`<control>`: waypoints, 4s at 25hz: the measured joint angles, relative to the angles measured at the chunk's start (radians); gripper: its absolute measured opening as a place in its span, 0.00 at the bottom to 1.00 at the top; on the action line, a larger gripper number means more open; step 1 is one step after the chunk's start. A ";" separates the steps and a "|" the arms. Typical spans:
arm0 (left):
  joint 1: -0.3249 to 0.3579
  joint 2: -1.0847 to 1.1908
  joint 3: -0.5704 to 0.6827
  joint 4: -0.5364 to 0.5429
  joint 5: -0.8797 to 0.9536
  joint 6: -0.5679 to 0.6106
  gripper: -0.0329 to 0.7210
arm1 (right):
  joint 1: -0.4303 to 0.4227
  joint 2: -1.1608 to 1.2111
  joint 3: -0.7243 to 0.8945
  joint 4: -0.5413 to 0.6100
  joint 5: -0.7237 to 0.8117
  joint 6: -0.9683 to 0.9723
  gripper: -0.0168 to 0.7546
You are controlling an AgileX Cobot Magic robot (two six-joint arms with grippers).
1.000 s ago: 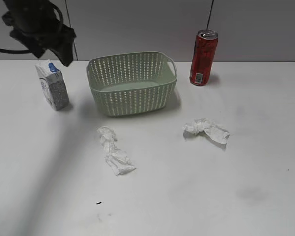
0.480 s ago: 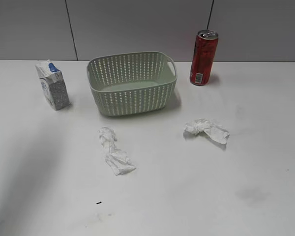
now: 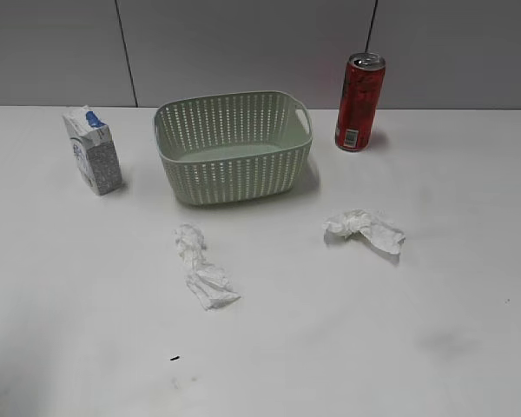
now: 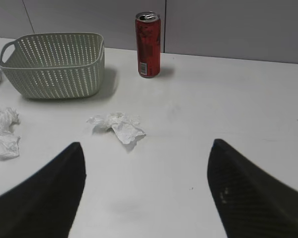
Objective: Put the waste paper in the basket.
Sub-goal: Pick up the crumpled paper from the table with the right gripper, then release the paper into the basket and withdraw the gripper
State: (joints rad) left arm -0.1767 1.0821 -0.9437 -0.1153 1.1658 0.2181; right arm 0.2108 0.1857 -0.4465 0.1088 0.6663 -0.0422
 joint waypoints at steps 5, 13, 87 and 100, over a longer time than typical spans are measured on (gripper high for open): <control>0.000 -0.222 0.193 0.000 -0.029 0.000 0.79 | 0.000 0.243 -0.013 0.026 -0.090 0.000 0.77; 0.000 -0.629 0.391 0.000 -0.064 -0.002 0.79 | 0.000 0.681 -0.163 0.072 -0.102 -0.002 0.77; 0.000 -1.087 0.437 0.061 -0.119 -0.125 0.79 | 0.387 1.779 -1.172 0.098 -0.226 -0.207 0.06; 0.000 -1.087 0.437 0.061 -0.119 -0.125 0.79 | 0.389 2.038 -1.225 0.045 -0.516 -0.208 0.26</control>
State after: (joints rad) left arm -0.1767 -0.0053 -0.5072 -0.0538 1.0465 0.0933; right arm 0.5994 2.2236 -1.6718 0.1537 0.1501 -0.2500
